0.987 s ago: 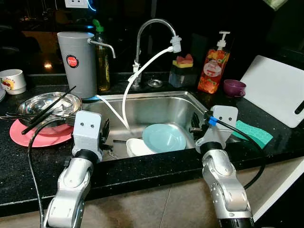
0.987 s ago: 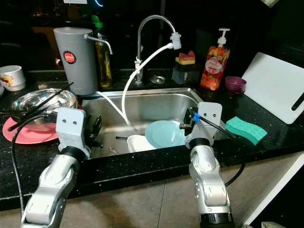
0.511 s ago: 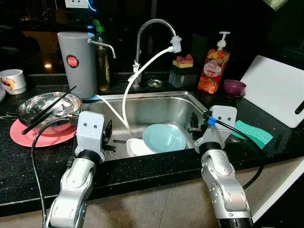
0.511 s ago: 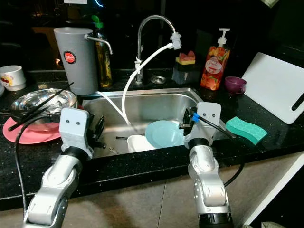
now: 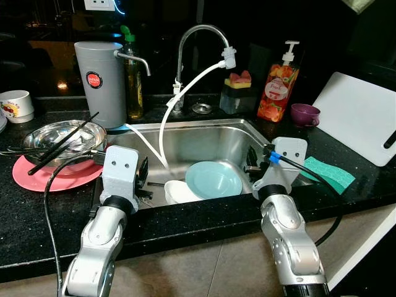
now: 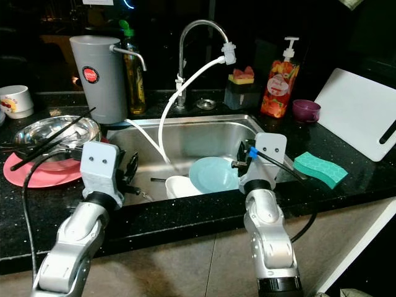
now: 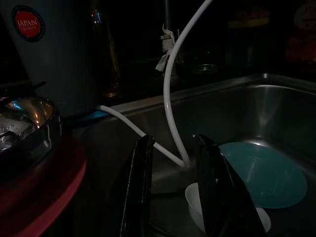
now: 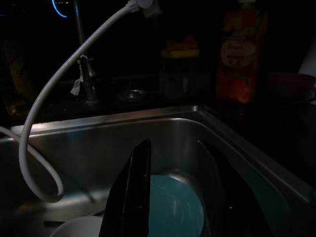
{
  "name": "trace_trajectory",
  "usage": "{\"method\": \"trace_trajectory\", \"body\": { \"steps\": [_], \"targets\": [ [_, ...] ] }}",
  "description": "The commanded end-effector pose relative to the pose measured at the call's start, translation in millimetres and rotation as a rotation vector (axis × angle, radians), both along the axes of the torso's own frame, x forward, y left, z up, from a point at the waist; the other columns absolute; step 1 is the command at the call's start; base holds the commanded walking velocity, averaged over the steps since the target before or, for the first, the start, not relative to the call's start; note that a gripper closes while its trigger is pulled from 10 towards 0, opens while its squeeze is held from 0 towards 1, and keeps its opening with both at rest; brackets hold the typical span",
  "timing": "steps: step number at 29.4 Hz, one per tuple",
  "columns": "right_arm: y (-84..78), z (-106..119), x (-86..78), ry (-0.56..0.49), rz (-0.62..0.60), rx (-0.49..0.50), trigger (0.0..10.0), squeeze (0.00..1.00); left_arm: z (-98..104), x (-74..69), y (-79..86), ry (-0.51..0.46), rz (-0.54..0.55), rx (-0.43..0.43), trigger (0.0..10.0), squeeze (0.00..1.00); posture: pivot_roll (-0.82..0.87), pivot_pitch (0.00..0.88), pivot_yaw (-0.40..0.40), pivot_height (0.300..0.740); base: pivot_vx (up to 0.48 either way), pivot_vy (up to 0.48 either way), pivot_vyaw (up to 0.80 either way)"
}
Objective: Kitchen organization
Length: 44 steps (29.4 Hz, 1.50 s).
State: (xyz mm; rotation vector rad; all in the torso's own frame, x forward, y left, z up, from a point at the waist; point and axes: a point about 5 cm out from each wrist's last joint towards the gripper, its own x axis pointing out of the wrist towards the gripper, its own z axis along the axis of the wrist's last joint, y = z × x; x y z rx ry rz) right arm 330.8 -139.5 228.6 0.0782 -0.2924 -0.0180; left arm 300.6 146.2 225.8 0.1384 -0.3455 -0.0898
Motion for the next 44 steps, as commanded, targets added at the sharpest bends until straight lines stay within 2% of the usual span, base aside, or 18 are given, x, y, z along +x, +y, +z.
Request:
{"method": "trace_trajectory", "body": {
  "steps": [1, 15, 44],
  "targets": [
    [-0.5, -1.6, -0.7, 0.013, 0.001, -0.003, 10.0, 0.0, 0.6, 0.6, -2.0, -0.009, 0.001, 0.009, 10.0, 0.0, 0.13, 0.063, -0.075, 0.74, 0.0, 0.0, 0.0],
    [1.3, -1.7, -1.7, 0.013, 0.001, 0.004, 10.0, 0.0, 5.5, 2.4, -1.3, -0.025, -0.002, 0.041, 10.0, 0.0, 0.12, 0.077, -0.059, 0.74, 0.0, 0.0, 0.0],
    [1.1, -3.1, -1.2, 0.023, -0.001, 0.008, 10.0, 0.0, 6.7, 3.7, 0.4, -0.032, 0.01, 0.051, 10.0, 0.0, 0.13, 0.083, -0.066, 0.74, 0.0, 0.0, 0.0]
  ]
}}
